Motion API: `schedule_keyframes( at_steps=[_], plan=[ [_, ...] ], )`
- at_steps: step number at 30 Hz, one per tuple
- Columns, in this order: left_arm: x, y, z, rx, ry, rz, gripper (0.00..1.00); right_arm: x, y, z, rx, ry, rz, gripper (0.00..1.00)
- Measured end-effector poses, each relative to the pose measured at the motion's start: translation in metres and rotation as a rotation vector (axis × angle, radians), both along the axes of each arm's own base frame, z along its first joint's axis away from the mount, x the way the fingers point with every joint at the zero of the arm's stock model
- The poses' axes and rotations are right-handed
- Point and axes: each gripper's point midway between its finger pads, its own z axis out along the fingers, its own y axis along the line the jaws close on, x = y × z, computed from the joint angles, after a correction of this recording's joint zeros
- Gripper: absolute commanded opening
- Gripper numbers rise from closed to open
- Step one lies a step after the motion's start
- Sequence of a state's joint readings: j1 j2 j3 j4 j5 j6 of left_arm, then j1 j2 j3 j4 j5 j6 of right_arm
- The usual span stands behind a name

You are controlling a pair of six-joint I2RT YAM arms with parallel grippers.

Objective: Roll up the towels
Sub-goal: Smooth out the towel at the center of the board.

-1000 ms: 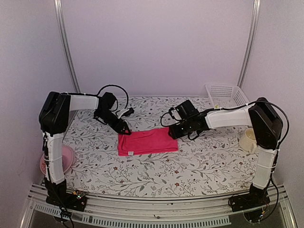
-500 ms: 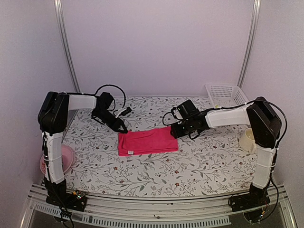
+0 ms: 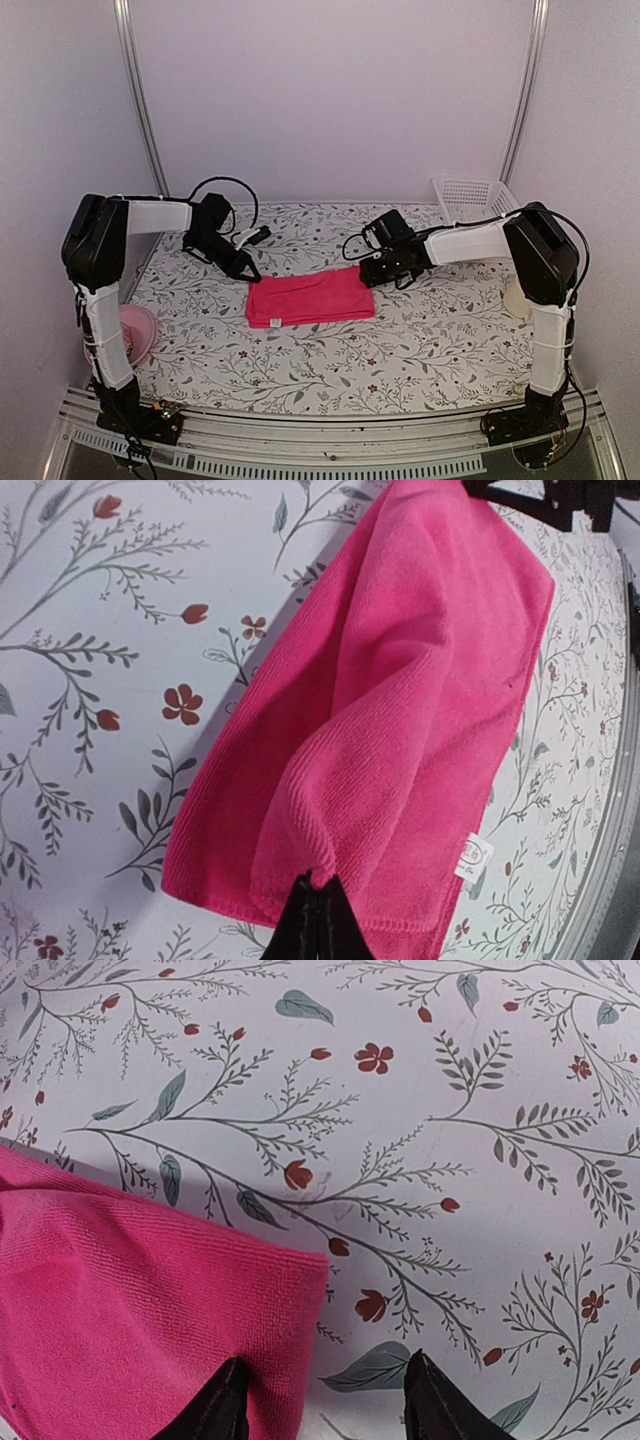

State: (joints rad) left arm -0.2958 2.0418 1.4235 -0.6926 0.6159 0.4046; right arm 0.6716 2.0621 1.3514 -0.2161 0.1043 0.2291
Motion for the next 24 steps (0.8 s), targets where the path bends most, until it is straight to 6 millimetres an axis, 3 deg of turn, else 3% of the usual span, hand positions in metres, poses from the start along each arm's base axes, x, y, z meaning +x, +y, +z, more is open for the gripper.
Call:
schedule_keyframes(
  at_steps=[4, 7, 9, 14, 20, 24],
  plan=[
    [-0.004, 0.002, 0.023, -0.012, -0.06, 0.001, 0.05, 0.005, 0.001, 0.005, 0.005, -0.014, -0.01, 0.56],
    [-0.002, 0.005, 0.03, -0.003, -0.094, 0.016, 0.08, 0.008, 0.002, 0.008, 0.008, -0.023, -0.017, 0.57],
    [0.001, 0.009, 0.027, 0.015, -0.102, 0.031, 0.13, 0.011, 0.003, 0.01, 0.012, -0.029, -0.02, 0.57],
    [0.004, 0.017, 0.014, 0.06, -0.092, 0.066, 0.15, 0.014, 0.004, 0.009, 0.015, -0.029, -0.026, 0.58],
    [0.009, 0.026, -0.015, 0.13, -0.06, 0.098, 0.12, 0.013, 0.003, 0.006, 0.009, -0.02, -0.027, 0.58],
    [0.017, 0.033, -0.016, 0.171, -0.096, 0.124, 0.08, 0.013, 0.003, 0.006, 0.007, -0.019, -0.026, 0.58]
  ],
)
